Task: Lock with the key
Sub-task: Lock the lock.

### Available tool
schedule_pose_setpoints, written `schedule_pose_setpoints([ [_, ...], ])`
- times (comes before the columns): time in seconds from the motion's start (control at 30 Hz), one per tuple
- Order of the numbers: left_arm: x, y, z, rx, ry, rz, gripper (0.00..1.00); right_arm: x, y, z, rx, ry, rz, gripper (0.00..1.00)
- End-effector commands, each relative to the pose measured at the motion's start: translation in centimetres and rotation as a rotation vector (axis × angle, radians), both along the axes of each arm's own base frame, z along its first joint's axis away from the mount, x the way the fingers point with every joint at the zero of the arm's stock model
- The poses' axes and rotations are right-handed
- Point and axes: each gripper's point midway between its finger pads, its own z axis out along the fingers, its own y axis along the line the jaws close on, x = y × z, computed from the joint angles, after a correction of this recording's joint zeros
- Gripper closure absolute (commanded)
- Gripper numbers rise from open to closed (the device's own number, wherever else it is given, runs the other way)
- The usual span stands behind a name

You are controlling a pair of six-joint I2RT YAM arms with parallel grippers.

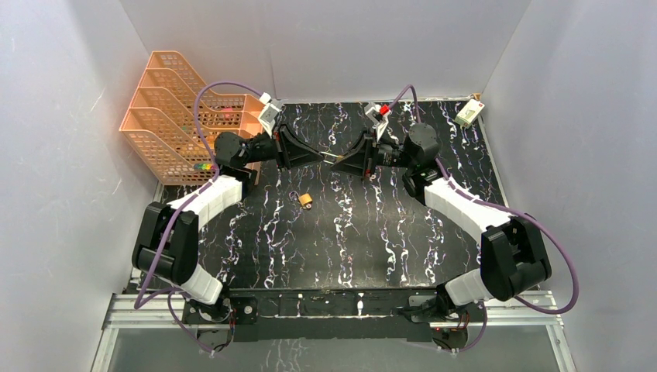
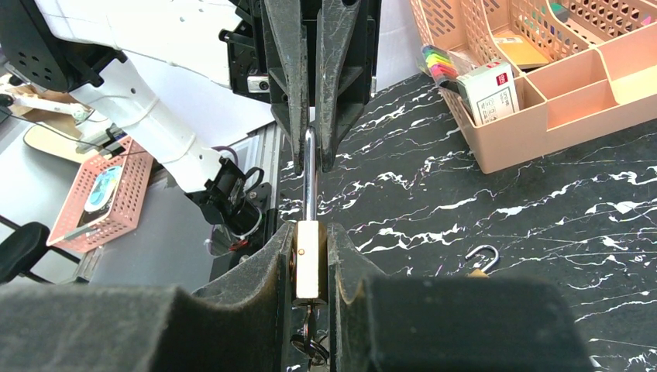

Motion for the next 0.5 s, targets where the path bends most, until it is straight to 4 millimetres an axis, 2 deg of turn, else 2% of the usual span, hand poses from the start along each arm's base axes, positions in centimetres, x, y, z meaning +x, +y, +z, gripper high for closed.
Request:
schedule_pose_setpoints([
  [0.0, -0.4, -0.1, 1.6, -0.027, -0.100, -0.005, 1.00, 0.1, 0.1, 1.6, 0.039, -0.073, 0.005, 1.00],
  [0.1, -0.3, -0.1, 1.6, -0.032, -0.105, 0.005, 1.00, 0.2, 0.1, 1.3, 0.027, -0.060, 0.005, 1.00],
  [0.13, -0.2, -0.1, 1.6, -0.033, -0.103, 0.010, 1.00, 0.2, 0.1, 1.3, 0.018, -0.059, 0.008, 0.96],
  [0.23, -0.1, -0.1, 1.8, -0.039, -0.109, 0.018, 1.00, 0.3, 0.1, 1.1, -0.011, -0.054, 0.007, 0.71],
  [0.3, -0.2, 0.0, 1.9, -0.044, -0.121, 0.026, 1.00, 0.5, -0.1, 1.3, -0.022, -0.071, -0.012, 0.63],
  [0.4, -0.3, 0.3, 2.3, -0.052, -0.138, 0.045, 1.00, 1.0, -0.5, 1.4, -0.039, -0.098, -0.055, 0.43],
  [0.47, -0.2, 0.6, 2.5, -0.057, -0.140, 0.058, 1.00, 1.7, -1.3, 1.8, -0.039, -0.102, -0.096, 0.35],
])
